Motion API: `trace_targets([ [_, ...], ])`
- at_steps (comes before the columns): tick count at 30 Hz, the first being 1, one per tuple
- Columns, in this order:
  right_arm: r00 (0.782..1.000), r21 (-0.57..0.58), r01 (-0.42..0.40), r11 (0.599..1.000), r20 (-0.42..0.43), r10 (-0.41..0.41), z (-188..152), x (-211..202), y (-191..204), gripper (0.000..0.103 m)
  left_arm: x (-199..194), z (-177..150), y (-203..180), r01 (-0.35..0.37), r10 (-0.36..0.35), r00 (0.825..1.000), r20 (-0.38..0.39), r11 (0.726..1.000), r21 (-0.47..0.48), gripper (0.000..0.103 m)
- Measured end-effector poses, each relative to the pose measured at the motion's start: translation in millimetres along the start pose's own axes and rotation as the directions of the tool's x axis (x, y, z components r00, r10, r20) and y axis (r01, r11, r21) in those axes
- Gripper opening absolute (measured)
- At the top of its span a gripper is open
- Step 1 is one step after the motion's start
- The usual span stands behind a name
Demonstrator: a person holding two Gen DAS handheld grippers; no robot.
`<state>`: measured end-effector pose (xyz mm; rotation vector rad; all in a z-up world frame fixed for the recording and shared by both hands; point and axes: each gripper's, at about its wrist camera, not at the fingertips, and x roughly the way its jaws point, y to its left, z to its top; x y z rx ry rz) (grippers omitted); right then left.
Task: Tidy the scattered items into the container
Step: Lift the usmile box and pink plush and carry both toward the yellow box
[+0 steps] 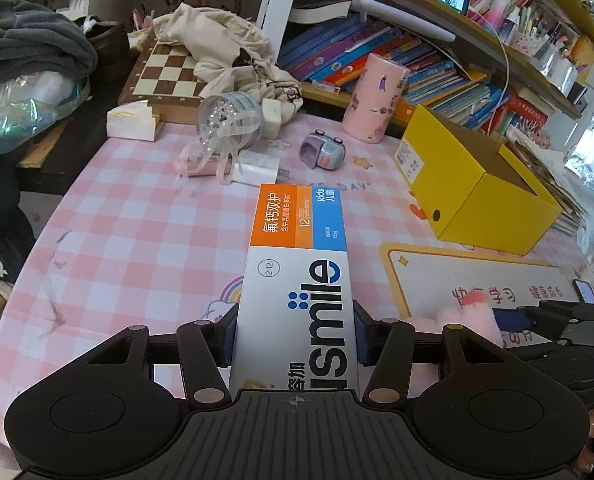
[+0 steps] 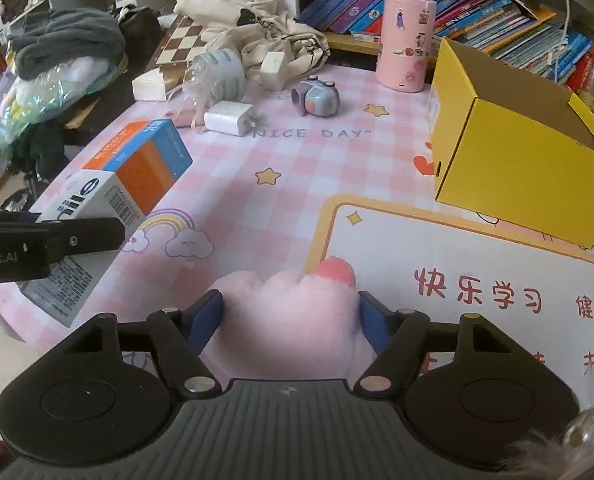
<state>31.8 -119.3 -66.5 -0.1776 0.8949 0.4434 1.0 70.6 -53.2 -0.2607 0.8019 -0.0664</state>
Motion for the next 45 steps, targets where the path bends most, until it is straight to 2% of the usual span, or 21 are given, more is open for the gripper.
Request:
trace_targets([
  [3,1.0,-0.008,-0.002,1.0,-0.003,0.002,0,1,0,0.071,1,-1,-1,-0.001,0.001,1.0,-0.009,1.0,0.0,0.052],
  [7,0.999,0.003,-0.03,1.0,-0.03,0.031,-2,5,-3,0.082,2,-2,-5,0.005,-0.005,1.0,-0.014,1.0,0.011,0.052],
  [15,0.993,0.056,-0.079,0.995,-0.083,0.084,-6,11,-9,0.09,3,-3,-9,0.009,-0.008,1.0,-0.022,1.0,0.021,0.052],
  [16,0.993,0.054,-0.082,0.995,-0.086,0.087,-6,11,-9,0.089,2,-3,-10,0.009,-0.008,1.0,-0.022,1.0,0.022,0.052],
  [19,0.992,0.038,-0.09,0.995,-0.084,0.093,-7,8,-7,0.076,2,-2,-11,0.011,-0.011,1.0,-0.022,1.0,0.026,0.052],
  [20,0.993,0.033,-0.091,0.995,-0.078,0.093,-7,6,-6,0.07,2,-3,-11,0.013,-0.013,1.0,-0.021,1.0,0.028,0.052],
  [23,0.996,0.034,-0.084,0.996,-0.038,0.085,-8,-3,-8,0.063,1,-3,-15,0.022,-0.022,1.0,-0.018,0.999,0.04,0.052],
  [29,0.999,0.109,-0.013,0.994,0.046,0.008,-12,-25,-25,0.063,-1,-4,-25,0.046,-0.045,0.999,-0.012,0.996,0.073,0.052],
  [37,0.995,0.169,0.049,0.984,0.076,-0.063,-27,-44,-40,0.063,3,-6,-45,0.101,-0.098,0.995,-0.028,0.987,0.126,0.052],
  [45,0.986,0.213,0.11,0.971,0.098,-0.133,-41,-61,-54,0.063,9,-6,-71,0.178,-0.172,0.984,-0.051,0.964,0.195,0.052],
])
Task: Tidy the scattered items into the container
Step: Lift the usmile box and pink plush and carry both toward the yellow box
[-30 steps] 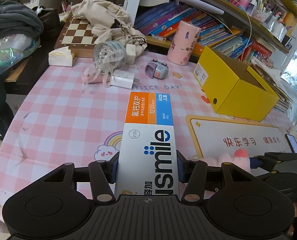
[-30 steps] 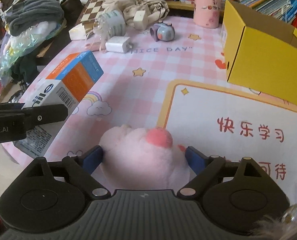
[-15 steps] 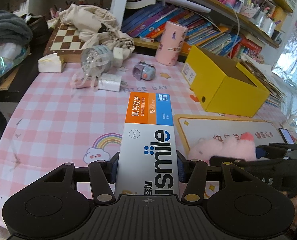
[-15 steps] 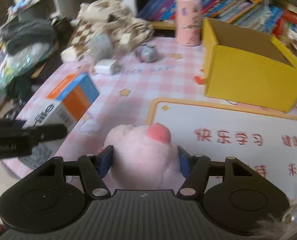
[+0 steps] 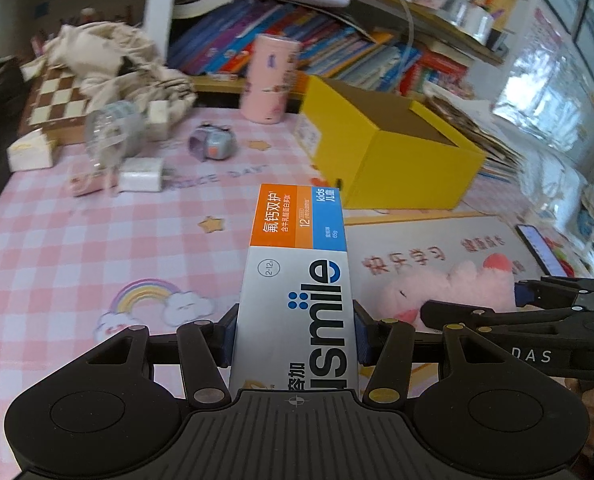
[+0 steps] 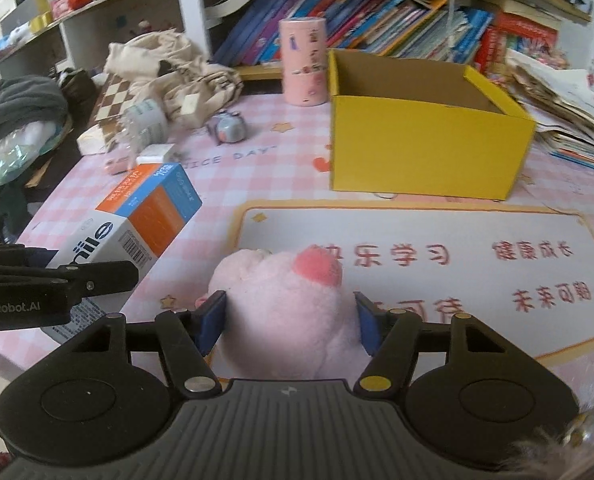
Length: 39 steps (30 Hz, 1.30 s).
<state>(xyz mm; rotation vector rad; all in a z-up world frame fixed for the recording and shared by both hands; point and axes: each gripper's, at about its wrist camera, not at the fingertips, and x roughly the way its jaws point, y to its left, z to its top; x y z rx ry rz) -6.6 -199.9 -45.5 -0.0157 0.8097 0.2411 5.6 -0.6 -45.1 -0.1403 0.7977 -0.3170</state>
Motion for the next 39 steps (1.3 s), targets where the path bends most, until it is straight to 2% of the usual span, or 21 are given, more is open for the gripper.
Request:
trace_targets([
  [19,0.993,0.081,0.111,0.991,0.027,-0.113,-10,-22,-50,0.064,28,14,-53,0.108,-0.106,0.994,-0.025,0.989,0.103,0.052],
  [33,0.993,0.091,0.109,0.99,0.022,-0.112,3,-15,-105,0.064,61,31,-99,0.116,-0.11,0.993,-0.045,0.982,0.147,0.052],
  [39,0.995,0.078,0.097,0.992,0.027,-0.1,12,-10,-124,0.064,71,39,-115,0.11,-0.106,0.994,-0.03,0.98,0.164,0.052],
])
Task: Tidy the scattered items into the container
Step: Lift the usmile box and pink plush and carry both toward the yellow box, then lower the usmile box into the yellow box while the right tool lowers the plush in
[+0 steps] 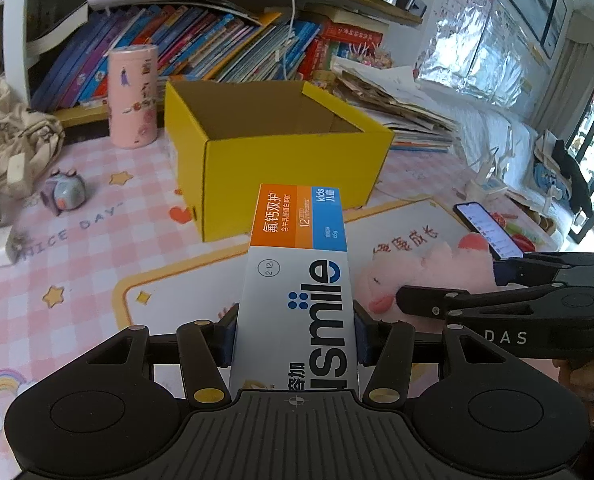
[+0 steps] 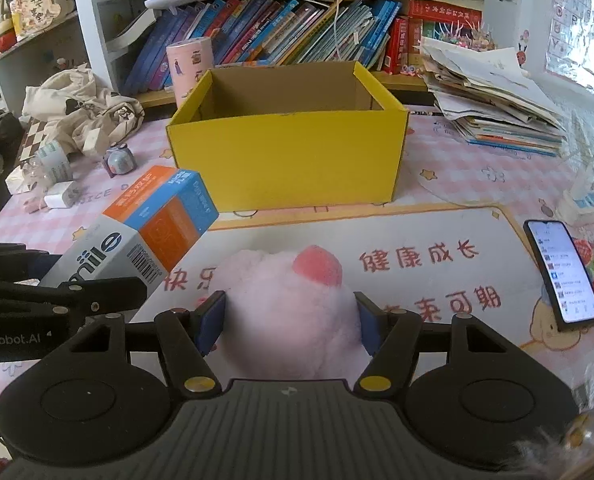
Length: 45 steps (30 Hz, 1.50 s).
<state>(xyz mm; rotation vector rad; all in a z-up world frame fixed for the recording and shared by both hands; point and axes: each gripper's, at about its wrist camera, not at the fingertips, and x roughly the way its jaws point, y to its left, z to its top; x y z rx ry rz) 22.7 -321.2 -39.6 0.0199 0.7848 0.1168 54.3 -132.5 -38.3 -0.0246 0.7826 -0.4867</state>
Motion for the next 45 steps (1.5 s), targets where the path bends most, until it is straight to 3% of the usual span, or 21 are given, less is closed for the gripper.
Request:
trace_targets([
  [8,0.992,-0.064,0.004,0.998,0.124,0.004,26,-9,-20,0.064,14,28,-23,0.008,-0.011,0.998,0.057,0.999,0.046,0.052],
  [16,0.95,-0.155,0.012,0.988,0.309,0.037,72,-24,-43,0.064,11,71,-39,0.004,-0.012,0.984,0.18,0.999,0.043,0.052],
  [27,0.912,-0.216,-0.095,0.972,0.371,0.172,159,15,-60,0.064,30,137,-27,-0.118,0.121,0.954,0.275,0.993,-0.028,0.052],
  [30,0.908,-0.23,-0.122,0.966,0.367,0.202,182,37,-60,0.064,42,155,-18,-0.163,0.17,0.945,0.281,0.986,-0.046,0.052],
  [35,0.927,-0.233,-0.168,0.958,0.292,0.233,210,86,-56,0.064,74,173,2,-0.214,0.227,0.945,0.234,0.973,-0.082,0.052],
  [45,0.966,-0.242,-0.214,0.946,0.09,0.242,213,163,-55,0.064,131,168,30,-0.267,0.276,0.959,0.066,0.956,-0.12,0.052],
])
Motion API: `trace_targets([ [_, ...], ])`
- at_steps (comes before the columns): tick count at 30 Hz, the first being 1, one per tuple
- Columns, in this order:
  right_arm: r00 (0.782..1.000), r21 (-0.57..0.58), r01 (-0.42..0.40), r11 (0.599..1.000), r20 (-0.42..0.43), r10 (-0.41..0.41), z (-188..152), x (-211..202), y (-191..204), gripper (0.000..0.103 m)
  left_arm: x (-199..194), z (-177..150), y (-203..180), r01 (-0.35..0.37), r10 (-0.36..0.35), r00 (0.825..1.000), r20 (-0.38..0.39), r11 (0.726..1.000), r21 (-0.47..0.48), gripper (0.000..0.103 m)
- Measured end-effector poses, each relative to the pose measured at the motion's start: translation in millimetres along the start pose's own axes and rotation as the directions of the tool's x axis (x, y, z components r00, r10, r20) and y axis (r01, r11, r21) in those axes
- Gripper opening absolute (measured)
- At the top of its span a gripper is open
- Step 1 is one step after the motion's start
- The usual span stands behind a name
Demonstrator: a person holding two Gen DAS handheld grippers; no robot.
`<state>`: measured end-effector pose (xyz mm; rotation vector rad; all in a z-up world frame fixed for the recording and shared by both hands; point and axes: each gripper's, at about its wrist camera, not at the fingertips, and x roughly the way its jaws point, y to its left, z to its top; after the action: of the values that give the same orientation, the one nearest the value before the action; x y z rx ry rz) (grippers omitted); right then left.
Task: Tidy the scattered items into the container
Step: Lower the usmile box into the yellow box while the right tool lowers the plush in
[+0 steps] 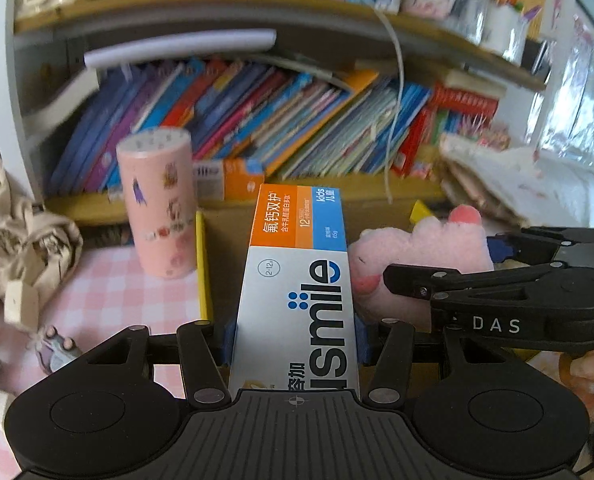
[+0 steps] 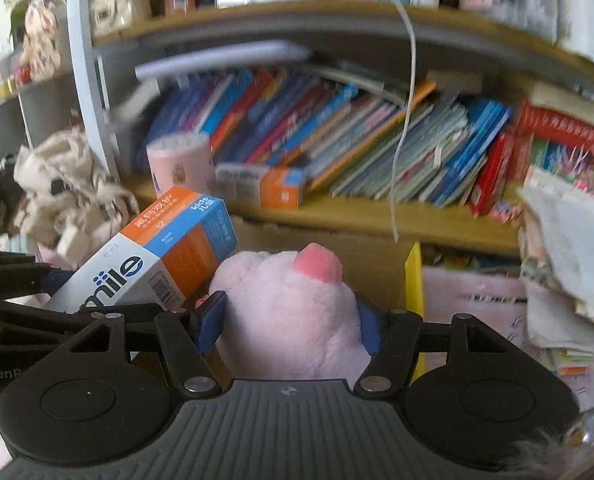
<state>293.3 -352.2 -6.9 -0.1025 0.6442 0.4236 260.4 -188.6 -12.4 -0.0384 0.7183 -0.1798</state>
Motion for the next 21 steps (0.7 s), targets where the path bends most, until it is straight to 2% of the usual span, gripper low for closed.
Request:
trace_targets([
  [4,0.997,-0.028,-0.011,1.0,-0.07,0.009,-8,17,0,0.064,15,-5,0,-0.016,0.016,0.998,-0.065,1.0,0.012,0.052],
  [7,0.993,-0.039,-0.02,0.999,-0.119,0.015,-13,26,-2,0.065,18,-6,-7,-0.044,0.05,0.996,-0.078,0.996,0.073,0.052],
  [11,0.986,-0.053,-0.014,0.999,-0.165,0.005,-17,34,-4,0.065,23,-7,-13,-0.042,0.053,0.993,-0.101,0.993,0.108,0.052],
  [21,0.985,-0.12,0.011,0.993,-0.172,-0.032,-22,37,-1,0.067,27,-13,-22,-0.073,0.091,0.991,-0.102,0.983,0.17,0.052],
])
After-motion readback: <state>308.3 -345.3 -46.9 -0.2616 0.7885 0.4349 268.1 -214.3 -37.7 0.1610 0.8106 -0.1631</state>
